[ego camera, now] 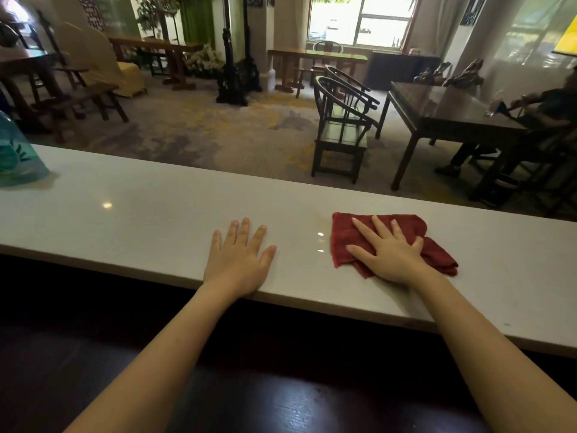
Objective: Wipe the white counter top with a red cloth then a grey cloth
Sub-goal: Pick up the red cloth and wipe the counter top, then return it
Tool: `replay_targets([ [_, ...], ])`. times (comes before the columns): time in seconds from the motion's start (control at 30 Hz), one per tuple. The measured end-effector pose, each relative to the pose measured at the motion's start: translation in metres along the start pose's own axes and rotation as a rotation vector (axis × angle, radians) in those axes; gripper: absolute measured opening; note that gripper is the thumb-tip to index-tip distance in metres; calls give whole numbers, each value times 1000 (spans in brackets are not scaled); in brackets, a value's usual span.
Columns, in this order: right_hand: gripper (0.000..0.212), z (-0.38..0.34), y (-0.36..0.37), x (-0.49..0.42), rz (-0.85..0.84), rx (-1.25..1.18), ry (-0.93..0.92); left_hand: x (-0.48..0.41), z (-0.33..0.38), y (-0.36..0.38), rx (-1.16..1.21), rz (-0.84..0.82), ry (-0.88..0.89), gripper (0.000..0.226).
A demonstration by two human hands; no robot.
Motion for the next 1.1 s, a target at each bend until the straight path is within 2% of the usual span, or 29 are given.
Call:
replay_targets([
  [0.53,50,-132,-17,-69,10,-10,-179,3,1,-4,-2,-10,-18,62],
  [1.1,50,-117,9,-2,71,44,-279,4,-2,-2,-1,-60,-48,63],
])
Point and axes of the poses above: each hand's wrist, its own x-axis away from the middle knuckle, its own y-axis out of the palm, z = x × y, the point moved 10 cm from there along -x, towards the middle knuckle, and after that the axes turned 8 degrees about -z, right-handed, at the moved point
